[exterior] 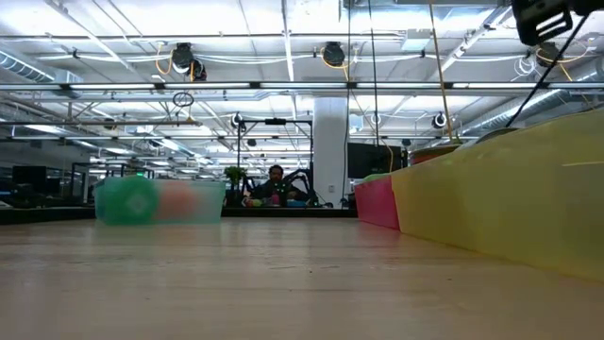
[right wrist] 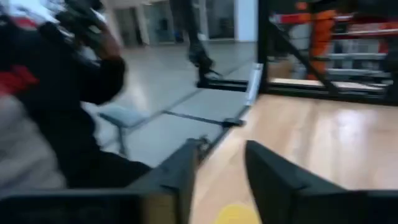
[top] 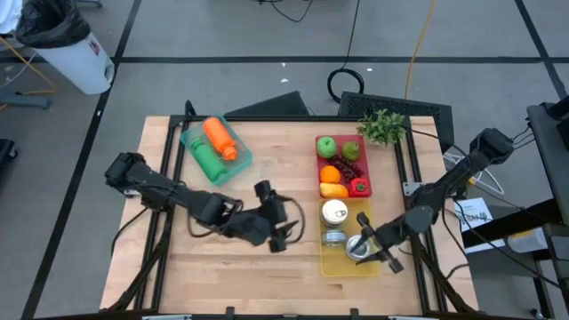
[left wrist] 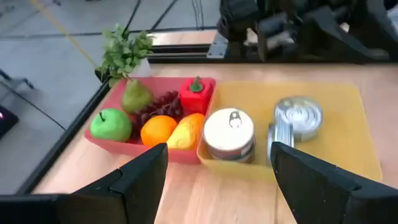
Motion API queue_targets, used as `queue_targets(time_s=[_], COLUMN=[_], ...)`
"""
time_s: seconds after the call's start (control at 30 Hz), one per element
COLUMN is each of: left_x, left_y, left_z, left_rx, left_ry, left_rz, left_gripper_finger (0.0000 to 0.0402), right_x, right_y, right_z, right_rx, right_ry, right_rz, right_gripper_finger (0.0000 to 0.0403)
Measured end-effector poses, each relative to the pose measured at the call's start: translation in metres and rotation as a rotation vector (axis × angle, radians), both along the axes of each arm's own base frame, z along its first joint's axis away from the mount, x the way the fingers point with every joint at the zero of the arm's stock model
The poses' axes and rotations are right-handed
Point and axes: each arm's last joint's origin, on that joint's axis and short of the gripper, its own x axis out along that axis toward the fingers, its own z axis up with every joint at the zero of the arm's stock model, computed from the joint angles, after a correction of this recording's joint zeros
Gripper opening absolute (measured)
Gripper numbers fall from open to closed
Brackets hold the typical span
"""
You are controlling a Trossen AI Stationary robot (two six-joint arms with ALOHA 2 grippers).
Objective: Pick & Place Food Item
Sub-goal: Put the green tuna can into the yellow bin
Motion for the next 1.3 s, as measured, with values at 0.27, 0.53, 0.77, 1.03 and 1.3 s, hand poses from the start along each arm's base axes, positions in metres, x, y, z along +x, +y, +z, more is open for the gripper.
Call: queue_targets(time_s=[0.27,0.53,0.77,1.03,1.3], left_x=[-0.046,-0.078,-0.096,-0.094,-0.093], left_y=[-0.028,-0.005,0.017,0.029,0.032], left_z=[0.033,-0.011,-0.041,-0.051,-0.051], left_rx=[0.093,0.020,-0.072,-0.112,-0.113], left_ry=[-0.081,-0.174,-0.280,-0.288,-0.288], left_rz=[-0.164,-0.139,-0.101,-0.044,-0.034], left_gripper_finger=[0.0294,0.0294,0.0294,0.0294,0.0294], right_x=[0.013,0.029,0.036,0.036,0.026], right_y=[0.007,-0.007,-0.005,-0.005,-0.012], right_z=[-0.012,-0.042,-0.057,-0.049,-0.016], right_rx=[-0.260,-0.268,-0.286,-0.273,-0.017], right_ry=[0.307,0.569,0.644,0.593,0.597], right_rz=[-0.383,-0.489,-0.432,-0.410,-0.241], right_gripper_finger=[0.0262,0.0248,0.0208,0.0148,0.0148])
